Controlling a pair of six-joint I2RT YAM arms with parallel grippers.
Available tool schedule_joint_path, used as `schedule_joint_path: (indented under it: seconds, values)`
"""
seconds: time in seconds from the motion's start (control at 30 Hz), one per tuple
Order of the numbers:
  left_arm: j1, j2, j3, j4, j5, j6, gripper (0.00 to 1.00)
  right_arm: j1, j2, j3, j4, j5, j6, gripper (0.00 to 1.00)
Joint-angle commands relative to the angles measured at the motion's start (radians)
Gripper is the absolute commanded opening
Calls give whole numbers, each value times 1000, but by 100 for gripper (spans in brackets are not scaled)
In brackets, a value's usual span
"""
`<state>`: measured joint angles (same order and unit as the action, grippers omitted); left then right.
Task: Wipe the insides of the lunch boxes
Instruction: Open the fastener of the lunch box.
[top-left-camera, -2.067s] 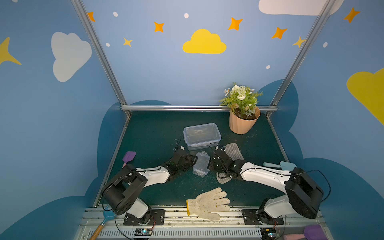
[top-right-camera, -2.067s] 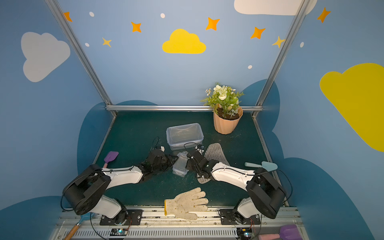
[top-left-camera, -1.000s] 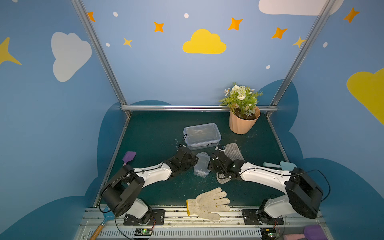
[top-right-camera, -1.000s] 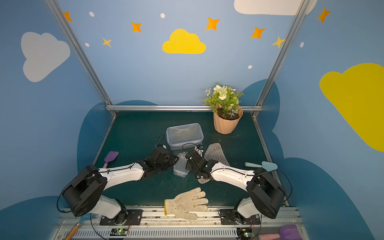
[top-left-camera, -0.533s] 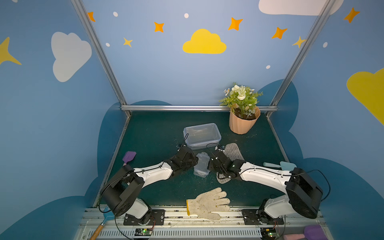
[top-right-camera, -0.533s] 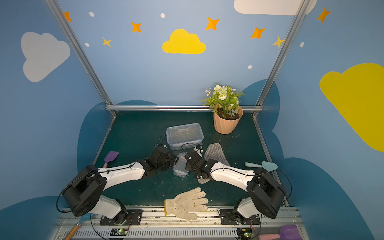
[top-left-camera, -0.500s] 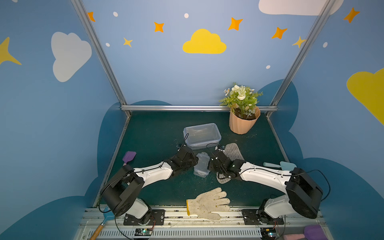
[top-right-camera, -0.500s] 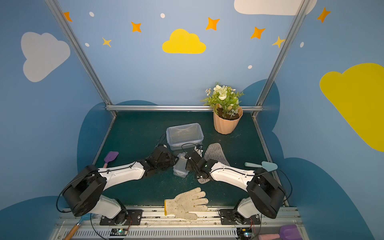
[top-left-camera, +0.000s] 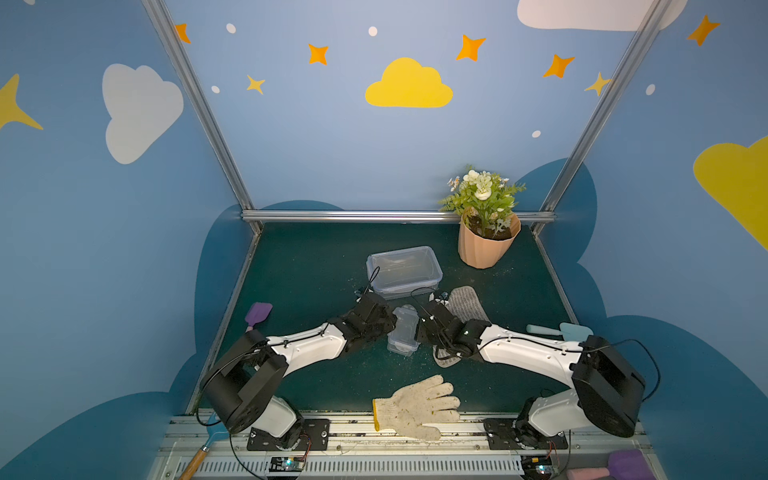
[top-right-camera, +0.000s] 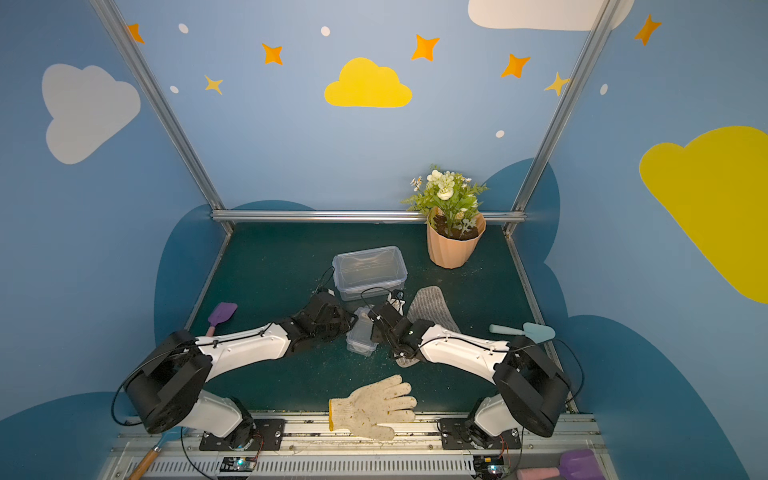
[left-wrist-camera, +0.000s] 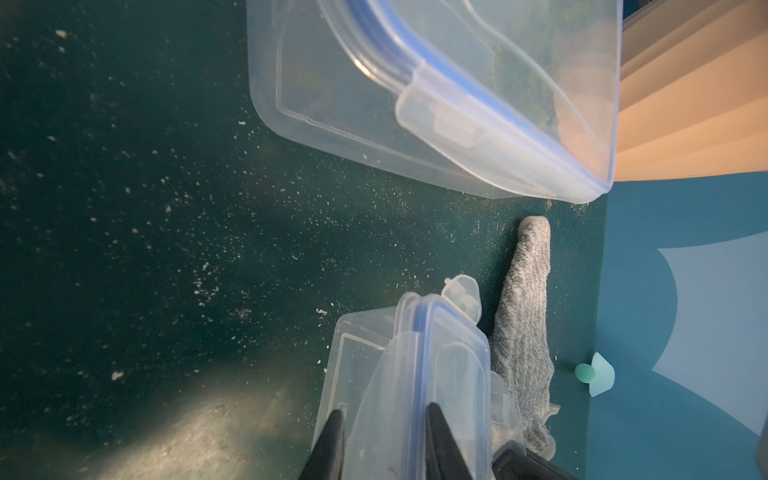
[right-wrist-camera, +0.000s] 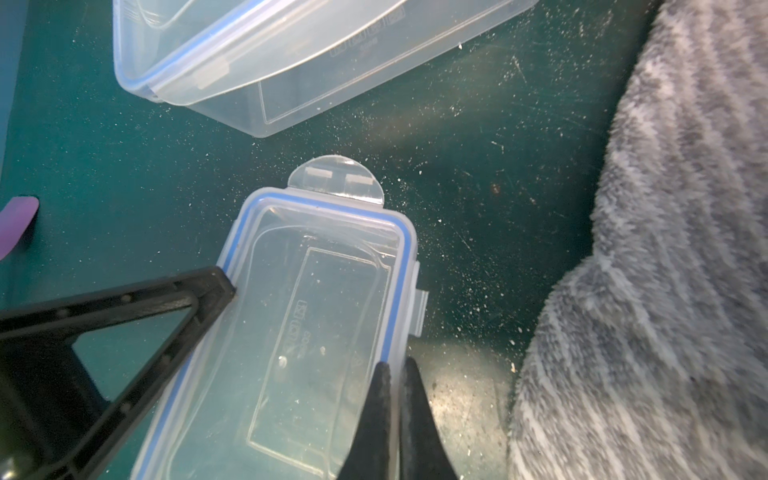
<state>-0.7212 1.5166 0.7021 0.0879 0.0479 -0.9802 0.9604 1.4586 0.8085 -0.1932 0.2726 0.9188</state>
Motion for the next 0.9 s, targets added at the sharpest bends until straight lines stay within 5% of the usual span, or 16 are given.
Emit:
schedule_joint_path:
  seconds: [0.0,0.87]
  values:
    - [-4,112,-104,-482,-72,44,4,54,-9,13,-103,-113,-51,0]
    - [-57,143,-119,-614,-131,70,4,67,-12,20,-124,-78,-54,0]
